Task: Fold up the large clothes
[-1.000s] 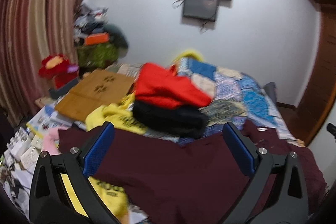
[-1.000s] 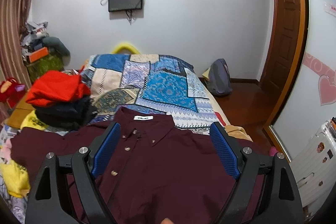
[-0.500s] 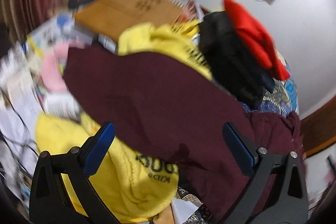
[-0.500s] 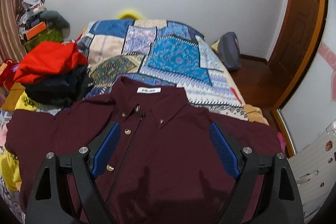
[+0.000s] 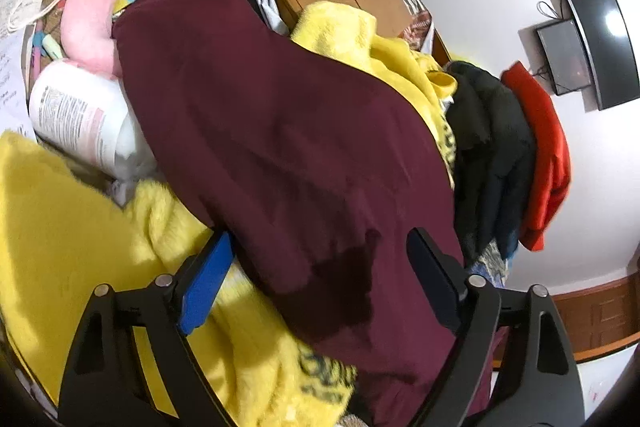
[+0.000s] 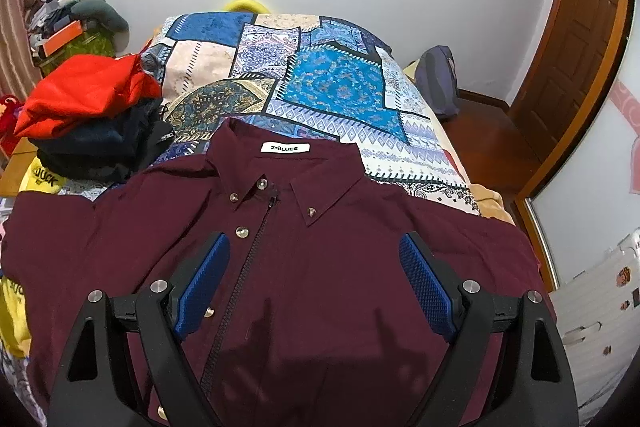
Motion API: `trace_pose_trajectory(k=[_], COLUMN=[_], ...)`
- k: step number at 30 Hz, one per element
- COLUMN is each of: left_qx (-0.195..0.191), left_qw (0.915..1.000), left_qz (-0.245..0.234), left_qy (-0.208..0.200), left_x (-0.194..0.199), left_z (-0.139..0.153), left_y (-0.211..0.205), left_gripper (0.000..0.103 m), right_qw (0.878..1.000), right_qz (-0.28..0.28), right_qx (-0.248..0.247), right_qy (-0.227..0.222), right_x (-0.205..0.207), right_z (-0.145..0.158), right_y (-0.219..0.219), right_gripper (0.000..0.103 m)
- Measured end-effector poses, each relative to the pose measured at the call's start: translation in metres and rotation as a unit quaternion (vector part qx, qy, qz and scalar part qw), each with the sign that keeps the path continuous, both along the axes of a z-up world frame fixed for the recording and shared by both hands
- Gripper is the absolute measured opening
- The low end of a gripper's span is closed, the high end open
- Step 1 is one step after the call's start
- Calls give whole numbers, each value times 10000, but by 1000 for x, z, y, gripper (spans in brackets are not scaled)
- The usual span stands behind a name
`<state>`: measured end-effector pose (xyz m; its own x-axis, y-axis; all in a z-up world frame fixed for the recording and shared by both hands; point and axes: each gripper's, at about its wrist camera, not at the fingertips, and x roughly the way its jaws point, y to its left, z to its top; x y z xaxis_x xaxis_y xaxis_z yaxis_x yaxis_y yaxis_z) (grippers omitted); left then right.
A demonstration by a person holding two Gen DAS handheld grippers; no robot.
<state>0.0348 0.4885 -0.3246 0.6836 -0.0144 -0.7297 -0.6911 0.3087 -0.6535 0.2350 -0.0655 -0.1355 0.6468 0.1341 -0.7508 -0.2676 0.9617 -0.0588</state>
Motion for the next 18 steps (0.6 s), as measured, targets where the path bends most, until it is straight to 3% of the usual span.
trace_pose_trajectory(k=[2,4,5,7,9,12,18], left_qx=[85,199,333,651,1132,1733,2741], left_qw=[9999,9993,9985,9951,9879,9770,9591], left_qz=[39,50,21,-10,-142,-249,-490], left_qy=[100,297,440,740,1053,1217,506], left_x=[5,8,12,15,22,29,43], left_z=[0,-2,0,7,21,50,141], left_y=[5,9,8,5,-3,-17,-59], left_gripper=[77,57,53,28,16,10,9], right_qw=[10000,10000,10000,10000,9999,9998,9994], right_qz=[-14,-23,-24,-30,-26,-20,-13], right_qx=[3,25,41,79,116,162,248], right_qy=[1,-8,-17,-30,-44,-85,-230], right_x=[0,-2,-3,-4,-6,-8,-13], right_z=[0,1,2,4,5,7,15], right_y=[0,-2,-2,-4,-7,-11,-20], right_gripper=[84,84,84,84,84,84,84])
